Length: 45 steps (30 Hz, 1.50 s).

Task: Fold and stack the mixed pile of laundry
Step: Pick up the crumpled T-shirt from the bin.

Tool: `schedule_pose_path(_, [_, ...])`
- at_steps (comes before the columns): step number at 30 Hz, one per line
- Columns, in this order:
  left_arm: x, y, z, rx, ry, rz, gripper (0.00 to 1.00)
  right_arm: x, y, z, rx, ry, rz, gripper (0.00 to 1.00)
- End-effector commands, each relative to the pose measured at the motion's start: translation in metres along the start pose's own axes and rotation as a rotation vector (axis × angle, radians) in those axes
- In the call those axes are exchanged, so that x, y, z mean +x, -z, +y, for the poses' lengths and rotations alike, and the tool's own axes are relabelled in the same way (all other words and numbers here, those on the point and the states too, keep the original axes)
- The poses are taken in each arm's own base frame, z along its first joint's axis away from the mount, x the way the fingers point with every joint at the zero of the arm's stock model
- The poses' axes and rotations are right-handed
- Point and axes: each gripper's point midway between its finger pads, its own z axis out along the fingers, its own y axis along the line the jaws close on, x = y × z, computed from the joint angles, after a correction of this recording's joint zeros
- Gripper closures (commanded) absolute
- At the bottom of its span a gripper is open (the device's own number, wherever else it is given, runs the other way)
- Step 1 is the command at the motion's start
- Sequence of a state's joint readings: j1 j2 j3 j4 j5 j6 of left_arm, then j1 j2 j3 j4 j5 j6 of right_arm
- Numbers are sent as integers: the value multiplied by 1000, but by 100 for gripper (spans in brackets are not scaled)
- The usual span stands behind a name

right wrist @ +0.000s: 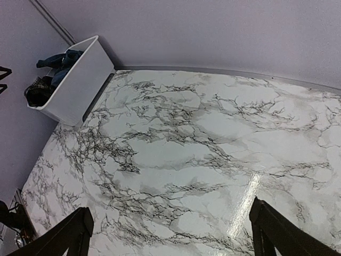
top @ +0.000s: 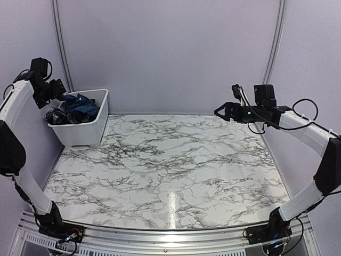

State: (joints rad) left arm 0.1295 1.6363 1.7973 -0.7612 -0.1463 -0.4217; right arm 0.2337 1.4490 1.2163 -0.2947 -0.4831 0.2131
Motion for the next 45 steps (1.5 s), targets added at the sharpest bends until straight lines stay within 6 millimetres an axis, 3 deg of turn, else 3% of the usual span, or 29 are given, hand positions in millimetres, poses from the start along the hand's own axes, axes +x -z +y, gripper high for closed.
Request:
schedule_pose_path(1, [-7, -36, 18, -29, 9, 64, 1, -18, 0, 4, -53, 0, -43, 2])
schedule_pose_path(9, [-14, -112, -5, 20, -33, 113, 7, -17, -17, -10, -81, -62, -37, 1])
schedule_pose_path(17, [26, -188, -25, 35, -92, 206, 14, -21, -34, -19, -99, -94, -27, 2])
schedule_pose_path(20, [43, -212, -22, 1, -102, 233, 18, -23, -36, -21, -99, -99, -21, 1])
schedule_pose_path(23, [48, -227, -21, -15, -98, 236, 35, -24, -35, -24, -94, -102, -19, 2])
schedule_pose_path(25, [42, -225, -28, 6, -91, 220, 55, -25, -34, -25, -90, -100, -18, 2])
schedule_pose_path(28, [20, -205, -44, 57, -76, 161, 97, -26, -33, -26, -95, -101, -18, 2])
schedule_pose_path(29, [9, -195, -51, 77, -72, 129, 100, -26, -33, -26, -98, -102, -17, 2])
schedule_pose_path(34, [-45, -125, -77, 175, -54, -21, 100, -32, -32, -22, -118, -99, -29, 1])
schedule_pose_path(37, [-71, -70, -98, 268, -56, -103, 100, -34, -30, -19, -128, -98, -36, 1])
schedule_pose_path(41, [-85, -8, -124, 390, -78, -171, 100, -36, -26, -15, -139, -92, -47, 1])
schedule_pose_path(45, [-80, 49, -159, 532, -127, -207, 100, -42, -20, -11, -142, -79, -64, 1])
